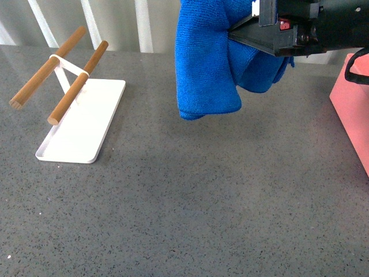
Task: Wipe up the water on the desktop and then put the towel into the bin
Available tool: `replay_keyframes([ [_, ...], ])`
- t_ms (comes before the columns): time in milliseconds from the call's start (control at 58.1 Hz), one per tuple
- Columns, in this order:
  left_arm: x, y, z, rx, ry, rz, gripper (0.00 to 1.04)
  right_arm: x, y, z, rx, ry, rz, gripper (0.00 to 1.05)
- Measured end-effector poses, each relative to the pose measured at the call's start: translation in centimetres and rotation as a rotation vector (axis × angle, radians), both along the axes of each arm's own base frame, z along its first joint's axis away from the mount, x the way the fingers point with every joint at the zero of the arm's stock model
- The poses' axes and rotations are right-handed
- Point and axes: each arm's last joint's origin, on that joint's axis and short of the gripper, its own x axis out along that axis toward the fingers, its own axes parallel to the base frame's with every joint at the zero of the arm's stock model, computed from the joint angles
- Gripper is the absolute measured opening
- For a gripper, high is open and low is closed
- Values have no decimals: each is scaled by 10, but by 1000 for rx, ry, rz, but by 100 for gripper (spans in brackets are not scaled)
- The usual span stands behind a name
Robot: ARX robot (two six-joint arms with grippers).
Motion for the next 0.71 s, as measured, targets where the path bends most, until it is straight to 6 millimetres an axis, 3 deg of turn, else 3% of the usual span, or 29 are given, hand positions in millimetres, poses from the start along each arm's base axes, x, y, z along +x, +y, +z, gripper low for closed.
replay_keyframes([
  [413, -39, 19, -17, -1, -3, 0, 4, 2, -6, 0, -2, -6, -13, 4],
  [706, -58, 20, -23, -1, -3, 0, 4, 3, -9, 0, -1, -14, -22, 4],
])
